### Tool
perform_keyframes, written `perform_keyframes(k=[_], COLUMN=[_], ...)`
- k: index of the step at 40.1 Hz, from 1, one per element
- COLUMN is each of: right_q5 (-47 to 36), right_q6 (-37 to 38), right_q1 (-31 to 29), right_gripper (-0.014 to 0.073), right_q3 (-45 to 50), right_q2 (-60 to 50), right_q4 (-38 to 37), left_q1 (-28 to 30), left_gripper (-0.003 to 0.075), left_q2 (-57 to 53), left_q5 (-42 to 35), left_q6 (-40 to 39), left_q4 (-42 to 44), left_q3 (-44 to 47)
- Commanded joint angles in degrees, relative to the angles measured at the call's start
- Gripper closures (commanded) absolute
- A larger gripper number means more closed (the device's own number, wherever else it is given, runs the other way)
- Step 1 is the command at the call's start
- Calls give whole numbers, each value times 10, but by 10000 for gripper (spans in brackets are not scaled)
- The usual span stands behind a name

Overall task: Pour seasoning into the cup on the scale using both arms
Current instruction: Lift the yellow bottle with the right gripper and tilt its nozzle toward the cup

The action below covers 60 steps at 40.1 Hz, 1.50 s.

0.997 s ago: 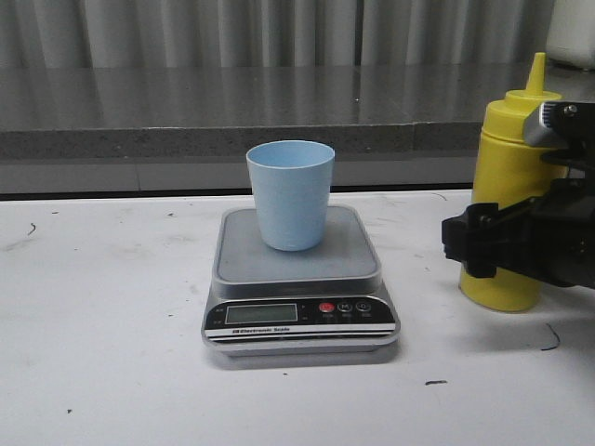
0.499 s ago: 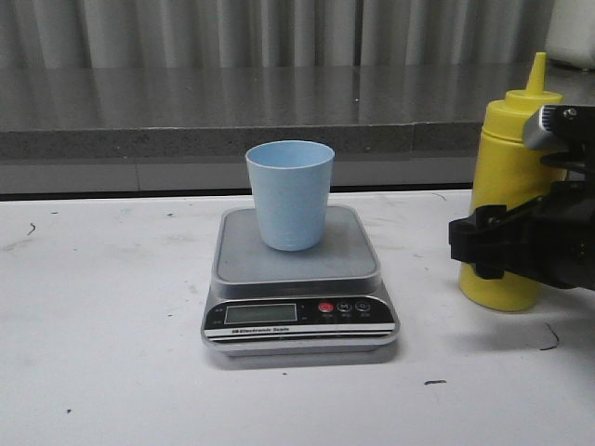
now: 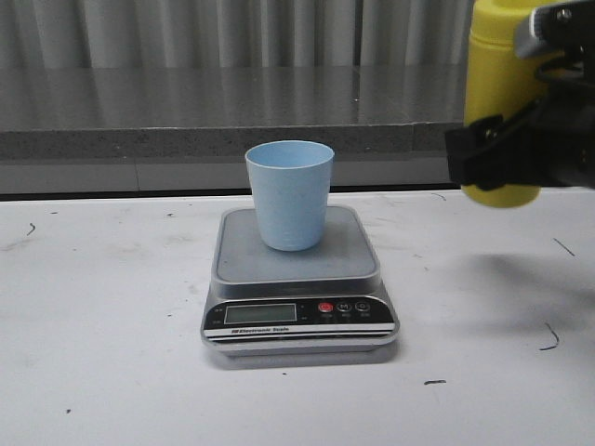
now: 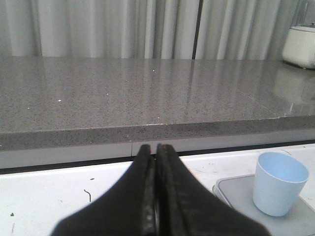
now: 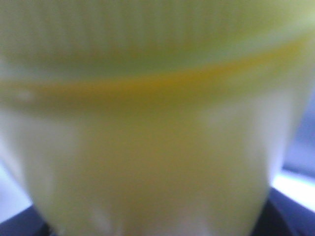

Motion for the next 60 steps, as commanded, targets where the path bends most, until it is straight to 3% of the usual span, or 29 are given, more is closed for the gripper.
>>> perform_keyframes(k=[1, 18, 39, 46, 60], right_q5=[-25, 124, 107, 98, 95], right_q6=[-84, -440, -744, -791, -773], right_q1=[-1, -1, -1, -1, -1], right_gripper=[402, 402, 402, 402, 402], right_q3=[-44, -148, -263, -285, -287], right_q2=[-41, -36, 51, 58, 58], right_q4=[-5, -7, -9, -34, -44], left_q1=[3, 3, 3, 3, 3], left_gripper=[740, 740, 740, 740, 740], left_q2=[4, 4, 4, 4, 4], left_q5=[-54, -54, -54, -54, -54], left_q6=[-4, -4, -4, -4, -4], left_q4=[-6, -6, -6, -6, -6], left_q3=[-16, -16, -16, -16, -16])
